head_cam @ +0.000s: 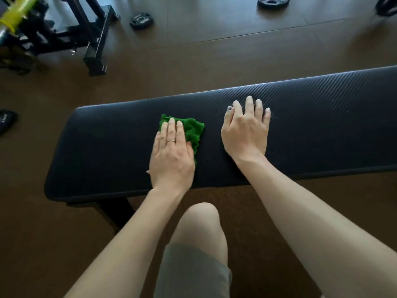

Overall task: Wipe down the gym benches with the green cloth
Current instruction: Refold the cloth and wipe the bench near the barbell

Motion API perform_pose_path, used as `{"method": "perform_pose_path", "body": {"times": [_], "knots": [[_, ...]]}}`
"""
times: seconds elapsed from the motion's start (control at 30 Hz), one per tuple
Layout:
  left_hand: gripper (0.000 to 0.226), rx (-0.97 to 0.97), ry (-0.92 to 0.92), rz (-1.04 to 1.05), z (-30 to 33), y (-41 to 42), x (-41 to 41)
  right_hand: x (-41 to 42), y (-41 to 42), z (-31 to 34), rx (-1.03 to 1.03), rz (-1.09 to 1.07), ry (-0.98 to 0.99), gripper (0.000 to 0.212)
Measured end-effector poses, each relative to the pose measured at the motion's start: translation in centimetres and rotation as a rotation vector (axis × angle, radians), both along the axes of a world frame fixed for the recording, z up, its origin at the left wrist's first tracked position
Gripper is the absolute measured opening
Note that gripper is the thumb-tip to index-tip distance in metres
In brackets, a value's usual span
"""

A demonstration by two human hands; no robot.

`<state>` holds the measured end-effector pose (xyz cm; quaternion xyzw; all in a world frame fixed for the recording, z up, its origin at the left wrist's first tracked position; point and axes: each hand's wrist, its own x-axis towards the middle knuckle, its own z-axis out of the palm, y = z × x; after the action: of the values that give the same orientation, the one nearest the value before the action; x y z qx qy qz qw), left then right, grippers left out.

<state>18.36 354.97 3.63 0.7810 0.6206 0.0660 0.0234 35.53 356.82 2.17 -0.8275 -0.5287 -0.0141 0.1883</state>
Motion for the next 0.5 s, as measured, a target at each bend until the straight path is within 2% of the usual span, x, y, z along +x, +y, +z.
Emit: {"method": "perform_pose_path", "body": {"times": [0.2, 0.3, 0.43, 0.5], "knots": [[0.059, -0.072, -0.023, -0.188, -0.1, 1.4, 6.0, 0.1, 0.5, -0.2, 0.051, -0.038, 0.030, 0.064], [0.058, -0.105, -0.037, -0.291, 0.4, 0.8, 4.1, 0.6, 0.0, 0.0, 0.054, 0.009, 0.096, 0.062], [0.056, -0.106, -0.036, -0.370, 0.8, -1.8, -0.6, 5.2, -5.0, 0.2, 0.013, 0.020, -0.050, 0.058], [0.058, -0.059, -0.026, -0.361, 0.8, -2.9, -0.4, 7.6, -7.2, 0.0, 0.030, -0.033, -0.024, 0.052]]}}
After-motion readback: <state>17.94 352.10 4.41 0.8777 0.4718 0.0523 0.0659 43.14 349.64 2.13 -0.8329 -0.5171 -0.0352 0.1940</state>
